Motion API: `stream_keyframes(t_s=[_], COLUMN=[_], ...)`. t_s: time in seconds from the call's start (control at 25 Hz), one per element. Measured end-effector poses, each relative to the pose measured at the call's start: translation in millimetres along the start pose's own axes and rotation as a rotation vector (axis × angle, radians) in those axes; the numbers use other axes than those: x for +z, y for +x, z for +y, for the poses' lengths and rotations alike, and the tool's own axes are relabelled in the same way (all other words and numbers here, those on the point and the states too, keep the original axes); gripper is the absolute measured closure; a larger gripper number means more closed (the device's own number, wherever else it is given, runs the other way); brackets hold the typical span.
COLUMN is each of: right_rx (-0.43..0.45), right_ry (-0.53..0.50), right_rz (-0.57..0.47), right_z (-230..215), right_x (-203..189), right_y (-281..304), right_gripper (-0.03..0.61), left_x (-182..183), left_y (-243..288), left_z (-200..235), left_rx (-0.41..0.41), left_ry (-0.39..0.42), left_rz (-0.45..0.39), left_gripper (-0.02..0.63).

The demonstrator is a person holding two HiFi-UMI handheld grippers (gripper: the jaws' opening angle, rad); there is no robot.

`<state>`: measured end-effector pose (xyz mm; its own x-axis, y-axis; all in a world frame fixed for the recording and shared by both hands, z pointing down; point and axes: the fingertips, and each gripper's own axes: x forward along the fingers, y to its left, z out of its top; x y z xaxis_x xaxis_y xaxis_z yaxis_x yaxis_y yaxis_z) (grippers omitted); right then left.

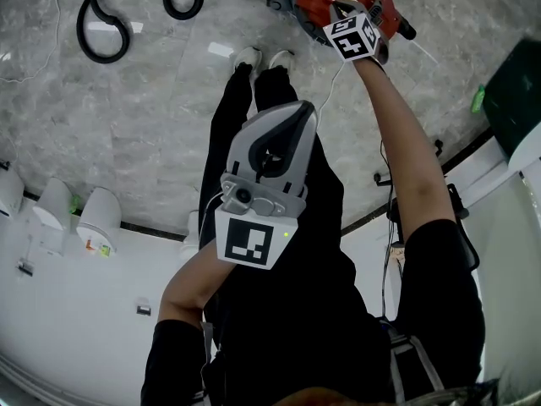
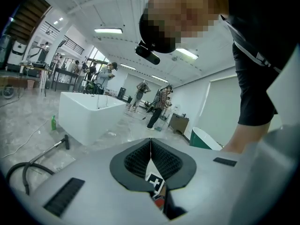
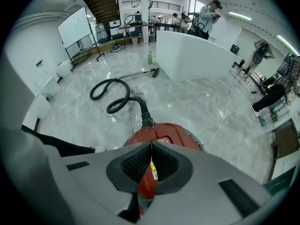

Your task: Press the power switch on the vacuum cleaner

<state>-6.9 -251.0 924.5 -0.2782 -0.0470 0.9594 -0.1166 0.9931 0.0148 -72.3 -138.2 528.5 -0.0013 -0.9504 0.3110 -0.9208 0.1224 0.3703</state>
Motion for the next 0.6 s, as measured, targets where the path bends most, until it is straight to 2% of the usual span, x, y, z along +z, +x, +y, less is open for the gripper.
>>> stream_keyframes(t_s=[0.28, 0.48, 0.6], right_rx=[0.002, -0.005, -0.001], right_ry=[0.003, -0.004, -0.005], right_rz=[0.021, 0.018, 0.027], right_z=[-9.6, -15.2, -13.8], right_x=[-9.0, -7.9, -9.0], right_y=[15.0, 22.3, 25.4], right_gripper=[0.558, 0.558, 0.559], left_x=[-14.9, -25.2, -24.9], left_y=[1.2, 3.8, 3.2], left_z=[1.6, -4.1, -16.2], left_rx=[0.001, -0.013, -0.039], left_ry=[-0.003, -0.065, -0.075], left_rz=[0.011, 0.033, 0.031], left_gripper=[0.595, 0.595, 0.595])
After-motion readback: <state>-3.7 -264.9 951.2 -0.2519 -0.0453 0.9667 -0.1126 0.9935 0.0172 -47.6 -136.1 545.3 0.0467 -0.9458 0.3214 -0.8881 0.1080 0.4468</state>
